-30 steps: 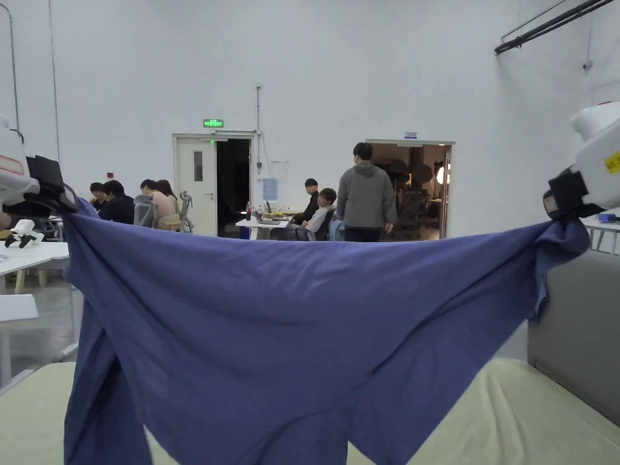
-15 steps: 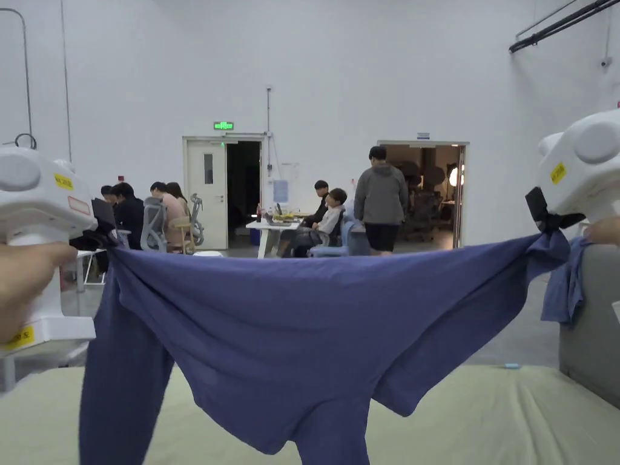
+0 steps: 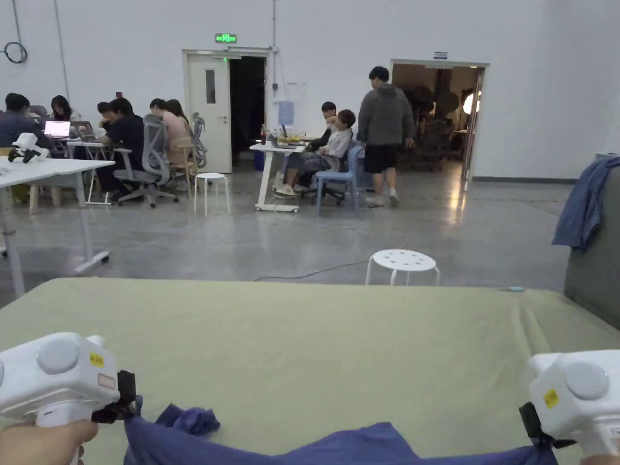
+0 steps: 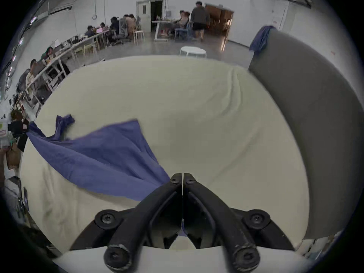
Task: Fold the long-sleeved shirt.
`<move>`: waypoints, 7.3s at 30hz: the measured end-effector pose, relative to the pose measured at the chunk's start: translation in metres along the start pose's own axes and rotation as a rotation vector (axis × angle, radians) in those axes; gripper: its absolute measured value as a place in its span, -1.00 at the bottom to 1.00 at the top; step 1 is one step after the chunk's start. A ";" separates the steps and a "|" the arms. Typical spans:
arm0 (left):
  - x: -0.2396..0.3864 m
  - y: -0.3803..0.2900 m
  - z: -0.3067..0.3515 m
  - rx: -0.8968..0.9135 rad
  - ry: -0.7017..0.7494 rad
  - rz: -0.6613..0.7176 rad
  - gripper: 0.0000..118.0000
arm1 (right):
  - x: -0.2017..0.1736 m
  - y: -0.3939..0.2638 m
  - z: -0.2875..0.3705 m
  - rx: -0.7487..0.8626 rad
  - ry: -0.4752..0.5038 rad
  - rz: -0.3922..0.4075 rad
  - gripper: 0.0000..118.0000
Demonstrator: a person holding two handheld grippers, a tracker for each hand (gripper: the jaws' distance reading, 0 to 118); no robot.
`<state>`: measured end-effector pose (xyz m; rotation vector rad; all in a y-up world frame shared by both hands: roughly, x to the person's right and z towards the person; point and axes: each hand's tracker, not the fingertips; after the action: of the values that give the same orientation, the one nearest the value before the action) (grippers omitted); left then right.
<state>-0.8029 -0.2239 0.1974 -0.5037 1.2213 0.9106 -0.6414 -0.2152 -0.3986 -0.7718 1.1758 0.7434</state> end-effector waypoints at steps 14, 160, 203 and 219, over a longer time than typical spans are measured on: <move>-0.079 -0.178 0.151 -0.110 -0.008 -0.073 -0.96 | 0.023 -0.263 0.135 0.032 0.120 0.010 -1.00; -0.067 0.020 0.137 0.120 0.059 -0.035 -0.98 | -0.009 -0.037 0.047 -0.023 0.085 0.079 -0.99; -0.165 -0.337 0.247 -0.109 0.000 0.003 0.95 | 0.031 -0.382 0.199 0.013 0.128 -0.177 0.56; -0.010 -0.344 0.241 -0.254 -0.166 -0.265 -1.00 | -0.046 -0.390 0.228 0.016 0.248 -0.181 -1.00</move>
<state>-0.3840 -0.2383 0.2329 -0.7581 0.8684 0.8645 -0.2110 -0.2385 -0.2561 -0.9633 1.3114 0.4980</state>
